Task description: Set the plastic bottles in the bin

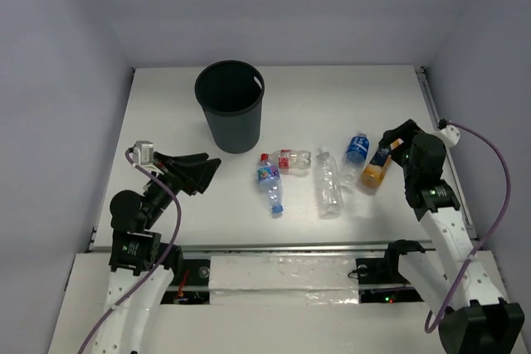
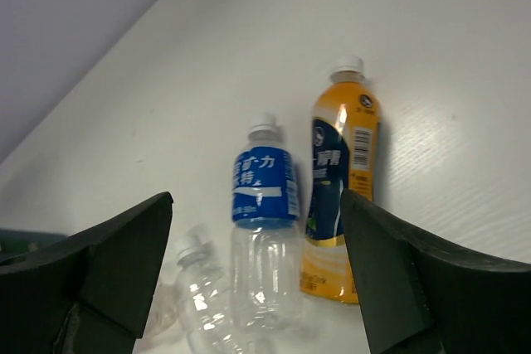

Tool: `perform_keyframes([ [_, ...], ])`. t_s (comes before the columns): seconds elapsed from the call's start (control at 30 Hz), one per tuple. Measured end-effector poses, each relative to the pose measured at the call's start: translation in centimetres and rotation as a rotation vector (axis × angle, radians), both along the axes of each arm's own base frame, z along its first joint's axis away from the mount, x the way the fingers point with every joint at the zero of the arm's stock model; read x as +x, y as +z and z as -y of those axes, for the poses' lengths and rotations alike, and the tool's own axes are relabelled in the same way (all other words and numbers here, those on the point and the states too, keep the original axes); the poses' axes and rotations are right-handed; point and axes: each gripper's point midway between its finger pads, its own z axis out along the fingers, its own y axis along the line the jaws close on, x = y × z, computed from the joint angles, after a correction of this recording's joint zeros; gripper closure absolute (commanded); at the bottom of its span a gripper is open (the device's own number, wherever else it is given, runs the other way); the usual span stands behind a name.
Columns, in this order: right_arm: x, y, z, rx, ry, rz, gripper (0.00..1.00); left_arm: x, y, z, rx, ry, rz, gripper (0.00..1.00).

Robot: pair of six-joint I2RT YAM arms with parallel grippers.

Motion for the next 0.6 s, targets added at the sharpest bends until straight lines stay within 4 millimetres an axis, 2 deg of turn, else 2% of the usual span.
perform_keyframes([
  [0.2, 1.9, -4.6, 2.3, -0.027, -0.111, -0.175, 0.11, -1.7, 0.4, 0.4, -0.007, -0.018, 0.027, 0.44],
  [0.4, 4.0, -9.2, 5.6, -0.029, -0.181, -0.364, 0.07, -1.8, -0.4, -0.7, -0.028, 0.071, -0.009, 0.48],
  [0.5, 4.7, -10.9, 6.3, -0.017, -0.163, -0.434, 0.07, -2.0, -0.6, -1.1, -0.039, 0.097, -0.020, 0.48],
  [0.6, 5.8, -11.9, 5.9, -0.007, -0.112, -0.482, 0.03, -2.2, -0.6, -1.3, -0.047, 0.106, -0.023, 0.47],
])
